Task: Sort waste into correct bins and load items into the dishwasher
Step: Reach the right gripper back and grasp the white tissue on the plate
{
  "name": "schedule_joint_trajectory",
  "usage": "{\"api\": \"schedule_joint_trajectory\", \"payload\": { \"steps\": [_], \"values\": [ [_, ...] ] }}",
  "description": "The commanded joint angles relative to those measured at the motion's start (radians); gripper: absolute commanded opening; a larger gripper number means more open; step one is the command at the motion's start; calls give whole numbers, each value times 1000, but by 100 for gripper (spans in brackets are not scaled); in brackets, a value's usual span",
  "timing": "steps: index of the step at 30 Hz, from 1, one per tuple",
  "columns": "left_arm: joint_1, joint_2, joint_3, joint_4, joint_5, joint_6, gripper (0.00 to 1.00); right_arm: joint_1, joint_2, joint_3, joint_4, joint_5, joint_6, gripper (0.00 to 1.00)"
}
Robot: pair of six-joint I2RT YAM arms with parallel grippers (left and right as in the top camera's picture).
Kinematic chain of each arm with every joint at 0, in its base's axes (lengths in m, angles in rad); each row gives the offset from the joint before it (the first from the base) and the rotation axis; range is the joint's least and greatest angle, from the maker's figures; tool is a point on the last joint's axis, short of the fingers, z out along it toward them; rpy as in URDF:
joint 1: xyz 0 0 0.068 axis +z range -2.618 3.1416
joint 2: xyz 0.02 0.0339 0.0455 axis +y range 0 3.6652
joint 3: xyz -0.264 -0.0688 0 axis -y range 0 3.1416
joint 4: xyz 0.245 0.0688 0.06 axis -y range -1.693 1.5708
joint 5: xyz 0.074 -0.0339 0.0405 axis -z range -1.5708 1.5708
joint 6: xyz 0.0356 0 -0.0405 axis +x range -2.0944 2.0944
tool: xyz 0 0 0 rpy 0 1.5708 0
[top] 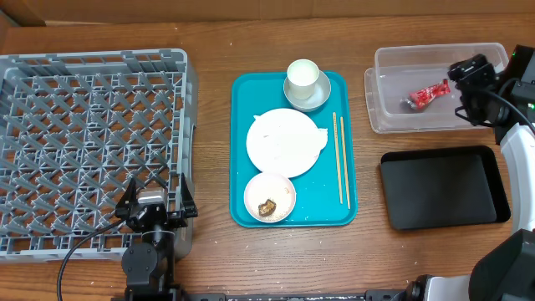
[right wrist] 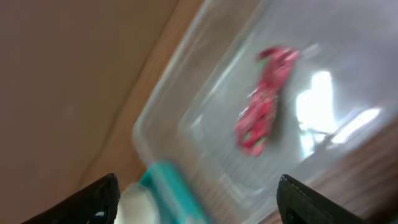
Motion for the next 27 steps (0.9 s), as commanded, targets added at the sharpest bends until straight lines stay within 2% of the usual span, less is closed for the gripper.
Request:
{"api": "schedule_joint_trajectory", "payload": {
  "steps": [1, 3, 7, 9, 10, 15, 17, 20, 25, 27],
  "values": [
    [-2, -7, -3, 1, 8, 15, 100, 18, -33, 42, 0, -420, -129, 79],
    [-2, -7, -3, 1, 8, 15, 100, 49, -41, 42, -18, -520, -175, 76],
    [-2, -7, -3, 1, 8, 15, 100, 150, -43, 42, -100, -507, -215, 78],
    [-2, -7, -3, 1, 8, 15, 100, 237, -41, 42, -157, -426, -219, 85],
    [-2, -7, -3, 1, 8, 15, 100, 285, -39, 42, -179, -367, -214, 100],
    [-2, -7, -3, 1, 8, 15, 100, 527, -12, 37, -207, -79, -100, 100],
    [-2, -7, -3, 1, 8, 15, 100, 631, 9, 31, -182, 51, -29, 100],
    [-2, -7, -3, 1, 8, 15, 100, 761, 60, 30, -117, 197, -1, 100],
    [-2, -7, -3, 1, 8, 15, 100, 916, 205, 30, -18, 309, -2, 100],
    [-2, -7, -3, 1, 8, 15, 100, 948, 263, 30, 5, 320, -11, 93]
  ]
}}
